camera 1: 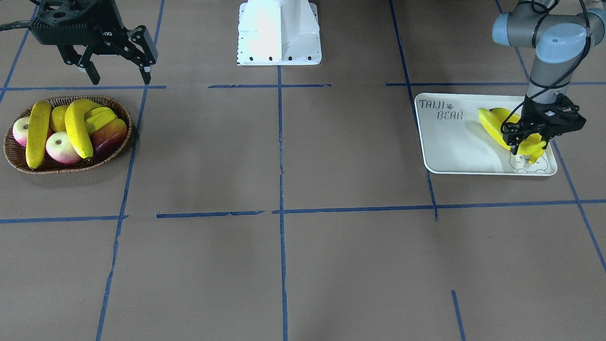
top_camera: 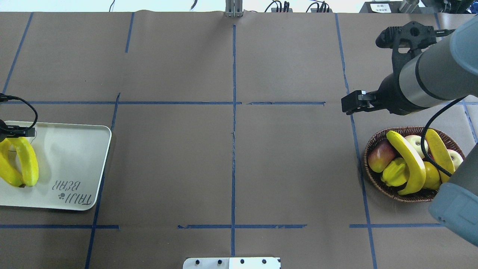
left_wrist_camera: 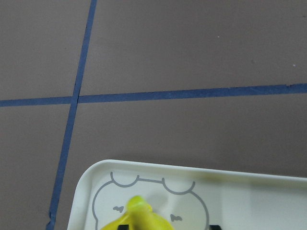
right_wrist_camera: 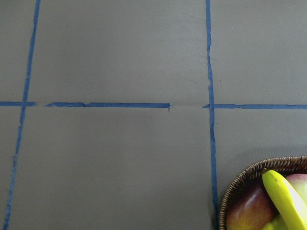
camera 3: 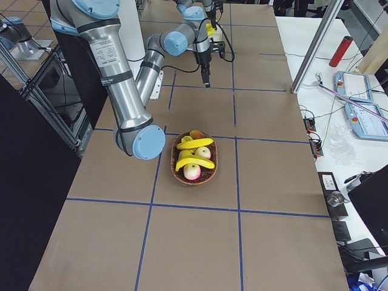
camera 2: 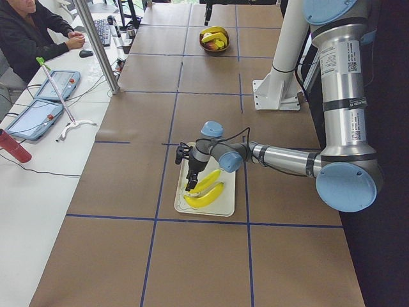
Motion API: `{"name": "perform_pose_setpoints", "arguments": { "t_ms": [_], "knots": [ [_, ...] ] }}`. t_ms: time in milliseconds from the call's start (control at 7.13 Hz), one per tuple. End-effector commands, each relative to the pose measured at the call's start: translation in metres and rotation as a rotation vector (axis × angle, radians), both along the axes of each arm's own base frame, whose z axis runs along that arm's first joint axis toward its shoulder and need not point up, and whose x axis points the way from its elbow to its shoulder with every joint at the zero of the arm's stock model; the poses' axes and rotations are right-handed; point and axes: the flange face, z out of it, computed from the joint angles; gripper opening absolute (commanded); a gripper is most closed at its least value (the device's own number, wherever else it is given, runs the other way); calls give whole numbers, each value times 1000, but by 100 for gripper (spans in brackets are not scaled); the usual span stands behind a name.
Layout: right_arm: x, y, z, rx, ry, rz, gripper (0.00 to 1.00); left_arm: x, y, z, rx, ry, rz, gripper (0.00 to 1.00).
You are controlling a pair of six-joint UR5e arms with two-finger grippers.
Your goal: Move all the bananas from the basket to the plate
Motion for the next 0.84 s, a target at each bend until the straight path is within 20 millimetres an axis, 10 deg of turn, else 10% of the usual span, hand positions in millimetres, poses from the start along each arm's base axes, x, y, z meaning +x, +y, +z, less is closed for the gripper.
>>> {"name": "perform_pose_setpoints", "arguments": {
  "t_ms": [0, 421, 701],
  "knots": [
    [26, -2, 59, -16, 101, -84, 100, 4, 1, -16, 3, 36, 19, 100],
    [47, -21, 107, -60, 105, -189, 100, 1, 12, -81, -48, 67, 93, 100],
    [63, -33, 184, -46, 58, -227, 100, -8, 22, -136, -70, 52, 109, 100]
  ]
}}
